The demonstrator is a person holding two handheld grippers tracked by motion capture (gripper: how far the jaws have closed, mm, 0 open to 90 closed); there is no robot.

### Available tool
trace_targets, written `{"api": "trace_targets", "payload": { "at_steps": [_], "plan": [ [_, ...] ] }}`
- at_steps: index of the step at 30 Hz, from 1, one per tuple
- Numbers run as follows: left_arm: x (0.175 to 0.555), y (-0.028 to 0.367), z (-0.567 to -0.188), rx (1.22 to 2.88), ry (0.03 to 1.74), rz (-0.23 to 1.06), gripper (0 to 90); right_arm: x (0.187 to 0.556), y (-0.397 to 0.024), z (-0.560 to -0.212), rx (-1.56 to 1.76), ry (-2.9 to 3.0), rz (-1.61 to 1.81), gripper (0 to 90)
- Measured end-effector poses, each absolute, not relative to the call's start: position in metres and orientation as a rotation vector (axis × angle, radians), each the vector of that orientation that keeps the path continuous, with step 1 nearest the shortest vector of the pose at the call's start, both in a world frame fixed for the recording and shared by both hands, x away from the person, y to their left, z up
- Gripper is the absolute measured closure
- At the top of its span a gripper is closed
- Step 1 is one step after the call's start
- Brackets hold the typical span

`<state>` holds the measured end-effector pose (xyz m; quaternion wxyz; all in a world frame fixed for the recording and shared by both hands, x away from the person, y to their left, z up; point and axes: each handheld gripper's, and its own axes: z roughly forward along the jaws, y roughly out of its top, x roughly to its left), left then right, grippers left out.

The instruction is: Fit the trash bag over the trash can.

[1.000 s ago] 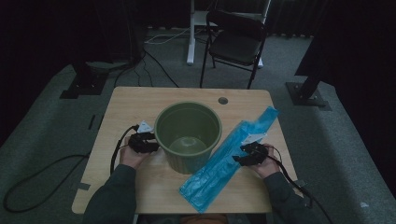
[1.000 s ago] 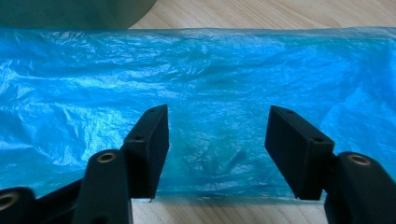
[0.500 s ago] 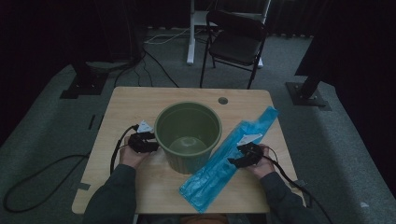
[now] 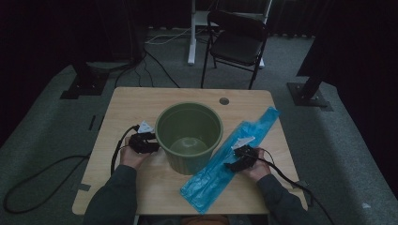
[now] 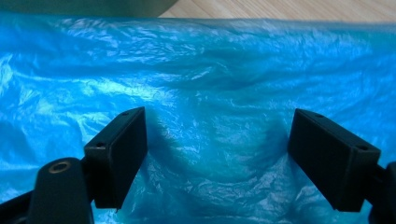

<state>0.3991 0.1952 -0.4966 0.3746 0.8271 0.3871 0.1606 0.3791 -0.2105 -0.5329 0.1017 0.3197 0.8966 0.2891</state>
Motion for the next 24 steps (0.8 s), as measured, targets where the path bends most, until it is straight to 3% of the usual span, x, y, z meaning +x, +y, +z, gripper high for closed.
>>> {"api": "trace_targets", "payload": {
  "at_steps": [7,8,13,17,18,19,20,24],
  "plan": [
    [0.3991,0.1958,-0.4967,2.119,0.995,0.413,49.4,0.3796,-0.2128,-0.5314,0.983,2.621,0.851,27.9],
    [0.3991,0.1959,-0.4966,2.117,0.997,0.413,49.5,0.3803,-0.2148,-0.5306,0.99,2.613,0.855,34.3],
    [0.3994,0.1954,-0.4971,2.118,0.996,0.412,49.4,0.3817,-0.2187,-0.529,1.002,2.601,0.858,47.7],
    [0.3994,0.1949,-0.497,2.121,0.994,0.414,49.5,0.3821,-0.2202,-0.5278,1.014,2.589,0.862,65.6],
    [0.3993,0.1949,-0.4969,2.12,0.995,0.414,49.5,0.3824,-0.2202,-0.5272,1.018,2.588,0.858,74.3],
    [0.3993,0.195,-0.4969,2.119,0.995,0.415,49.5,0.3824,-0.2202,-0.5272,1.018,2.588,0.858,74.3],
    [0.3993,0.1953,-0.4967,2.117,0.996,0.415,49.5,0.3826,-0.2196,-0.5265,1.019,2.591,0.843,82.2],
    [0.3995,0.1962,-0.4964,2.115,0.997,0.415,49.5,0.3843,-0.2201,-0.5257,1.03,2.601,0.84,87.8]
  ]
}}
